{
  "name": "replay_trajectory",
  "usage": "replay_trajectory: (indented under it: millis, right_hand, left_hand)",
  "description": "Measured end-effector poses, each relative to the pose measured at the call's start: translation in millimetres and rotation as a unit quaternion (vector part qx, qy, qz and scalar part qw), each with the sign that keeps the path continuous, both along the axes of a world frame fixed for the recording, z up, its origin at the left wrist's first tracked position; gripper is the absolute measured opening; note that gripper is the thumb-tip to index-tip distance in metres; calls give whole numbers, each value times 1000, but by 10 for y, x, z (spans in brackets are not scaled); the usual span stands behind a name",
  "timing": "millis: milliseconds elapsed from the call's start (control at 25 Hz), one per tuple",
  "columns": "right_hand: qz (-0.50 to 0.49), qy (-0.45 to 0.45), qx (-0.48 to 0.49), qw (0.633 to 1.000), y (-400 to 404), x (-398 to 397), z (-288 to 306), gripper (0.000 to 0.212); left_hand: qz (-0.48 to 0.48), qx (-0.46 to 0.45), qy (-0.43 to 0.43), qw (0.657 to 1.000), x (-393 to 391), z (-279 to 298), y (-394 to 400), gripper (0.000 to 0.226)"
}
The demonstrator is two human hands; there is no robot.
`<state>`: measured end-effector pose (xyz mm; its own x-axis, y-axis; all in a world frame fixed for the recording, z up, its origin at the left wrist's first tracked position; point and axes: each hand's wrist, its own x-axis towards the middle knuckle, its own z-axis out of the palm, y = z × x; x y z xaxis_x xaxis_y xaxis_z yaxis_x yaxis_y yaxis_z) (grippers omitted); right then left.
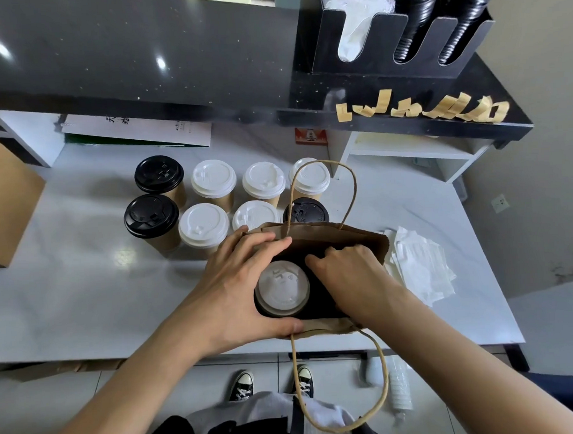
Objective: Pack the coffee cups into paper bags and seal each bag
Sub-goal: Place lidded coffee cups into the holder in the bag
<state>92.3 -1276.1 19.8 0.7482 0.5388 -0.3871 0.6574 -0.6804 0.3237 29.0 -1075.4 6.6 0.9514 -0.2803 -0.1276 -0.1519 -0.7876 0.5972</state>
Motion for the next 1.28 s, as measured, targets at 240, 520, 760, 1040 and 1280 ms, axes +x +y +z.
replay_trajectory:
  millis: [240,520,760,1040,1280]
  right_hand:
    - [-25,-10,50,998,-81,16,-19,44]
    - [-69,23,131,989,-251,-1,82,66]
    - [-126,24,244,961,-360,1,380,48]
    - [-208,5,322,924,-510,-152,617,33]
    - [-231,-30,363,902,-674,-143,708,35]
  left_hand:
    - [-2,-11,-22,1000,1,1,9,113]
    - [-7,-7,-53,999,35,20,12,107]
    - [-12,6,-98,995,121,66,73,73]
    - [-49,-53,-136,988,223,213,213,46]
    - [-58,-98,-127,985,376,470,197,47]
